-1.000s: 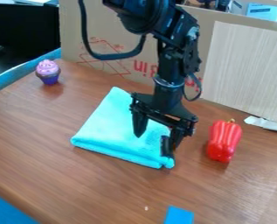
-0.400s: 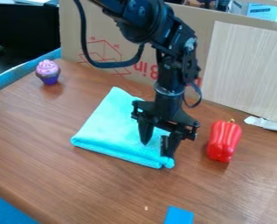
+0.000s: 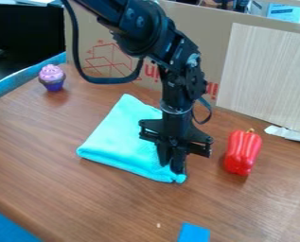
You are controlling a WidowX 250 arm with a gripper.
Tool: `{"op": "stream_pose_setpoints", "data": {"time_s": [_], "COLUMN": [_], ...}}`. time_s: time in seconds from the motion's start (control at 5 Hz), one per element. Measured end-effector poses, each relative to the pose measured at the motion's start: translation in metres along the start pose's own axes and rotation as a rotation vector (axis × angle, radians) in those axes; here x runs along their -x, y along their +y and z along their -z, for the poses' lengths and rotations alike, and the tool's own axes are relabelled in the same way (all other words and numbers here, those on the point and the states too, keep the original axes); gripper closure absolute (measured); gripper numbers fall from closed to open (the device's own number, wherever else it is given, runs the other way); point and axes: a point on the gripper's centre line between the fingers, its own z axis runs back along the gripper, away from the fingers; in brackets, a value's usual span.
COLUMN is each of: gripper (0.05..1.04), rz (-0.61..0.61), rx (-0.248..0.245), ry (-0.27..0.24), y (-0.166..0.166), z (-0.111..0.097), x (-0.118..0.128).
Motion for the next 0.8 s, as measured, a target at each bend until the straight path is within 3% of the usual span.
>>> {"op": "stream_pose_setpoints", "data": {"time_s": [0.2,0.4,0.6,0.8], "gripper": [1.014,1.032,1.032,1.032], "rz": [-0.014,-0.028,-0.05,-0.039], "rx": [0.029,0.089,0.184,0.249], "ry": [0.004,-0.011,-0.004,0.016], "y": [0.006,0.023,0.044,0.07], "z": [-0.003,-0.029,-0.053,-0.069], "x": [-0.001,-0.006,-0.009,-0.006]}}
